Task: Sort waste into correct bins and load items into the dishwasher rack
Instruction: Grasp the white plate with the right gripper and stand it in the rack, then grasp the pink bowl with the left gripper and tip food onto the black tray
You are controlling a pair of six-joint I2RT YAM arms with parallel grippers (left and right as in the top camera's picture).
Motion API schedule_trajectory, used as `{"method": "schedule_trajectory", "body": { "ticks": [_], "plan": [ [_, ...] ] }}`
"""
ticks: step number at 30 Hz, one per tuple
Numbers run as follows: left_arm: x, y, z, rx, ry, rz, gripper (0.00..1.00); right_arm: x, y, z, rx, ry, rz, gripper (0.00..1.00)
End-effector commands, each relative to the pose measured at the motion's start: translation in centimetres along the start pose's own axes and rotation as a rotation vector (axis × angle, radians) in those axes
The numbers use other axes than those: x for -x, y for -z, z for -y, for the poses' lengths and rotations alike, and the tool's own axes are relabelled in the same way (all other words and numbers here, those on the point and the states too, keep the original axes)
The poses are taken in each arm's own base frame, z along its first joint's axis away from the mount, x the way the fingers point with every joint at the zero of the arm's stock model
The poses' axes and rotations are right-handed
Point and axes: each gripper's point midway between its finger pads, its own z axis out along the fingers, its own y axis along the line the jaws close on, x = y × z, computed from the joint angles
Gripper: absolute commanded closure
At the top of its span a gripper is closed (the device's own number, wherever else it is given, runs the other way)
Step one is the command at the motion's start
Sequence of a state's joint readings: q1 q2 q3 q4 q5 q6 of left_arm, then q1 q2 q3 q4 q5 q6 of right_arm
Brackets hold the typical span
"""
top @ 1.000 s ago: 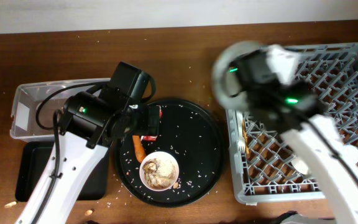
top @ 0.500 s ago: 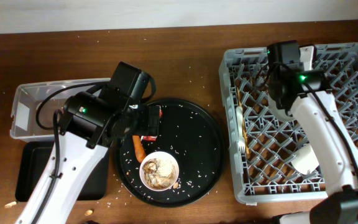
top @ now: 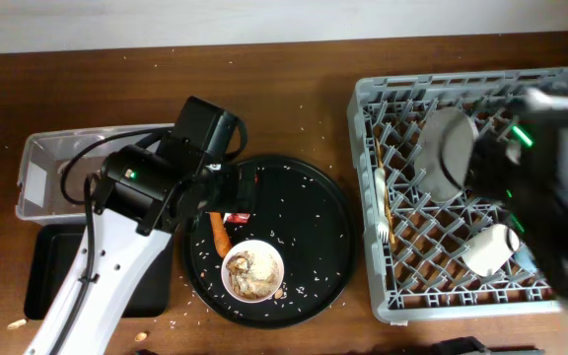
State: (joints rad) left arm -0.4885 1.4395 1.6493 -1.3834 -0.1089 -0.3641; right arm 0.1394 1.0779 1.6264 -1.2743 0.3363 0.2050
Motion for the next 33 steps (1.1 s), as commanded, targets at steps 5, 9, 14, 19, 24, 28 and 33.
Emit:
{"method": "schedule_trajectory", "body": {
  "ticks": [5, 9, 14, 19, 24, 28, 33],
  "plan": [
    [0.1, 0.5, 0.8, -0.050, 0.012, 0.016, 0.01, -3.0, 10.1, -0.9, 0.325, -0.060, 0.164, 0.01],
    [-2.6, -2.3, 0.7, -0.013, 0.051, -0.082, 0.22, -3.5, 12.2, -0.1, 0.339, -0.073, 0.231, 0.01],
    [-10.5, -7.6, 4.1, 0.017, -0.048, -0.260, 0.36, -3.6, 12.3, 0.0, 0.340, -0.075, 0.235, 0.01],
    [-17.1, -12.0, 6.5, 0.008, -0.195, -0.306, 0.58, -3.6, 12.3, 0.0, 0.340, -0.074, 0.235, 0.01],
    [-20.2, -14.6, 7.3, 0.004, -0.292, -0.320, 0.61, -3.6, 12.3, 0.0, 0.340, -0.075, 0.235, 0.01],
    [-21.1, -16.8, 8.2, 0.005, -0.407, -0.347, 0.61, -3.6, 12.3, 0.0, 0.340, -0.075, 0.236, 0.01],
    [-21.5, -17.7, 8.0, 0.027, -0.445, -0.372, 0.69, -3.6, 12.3, 0.0, 0.340, -0.074, 0.236, 0.01]
  ]
}}
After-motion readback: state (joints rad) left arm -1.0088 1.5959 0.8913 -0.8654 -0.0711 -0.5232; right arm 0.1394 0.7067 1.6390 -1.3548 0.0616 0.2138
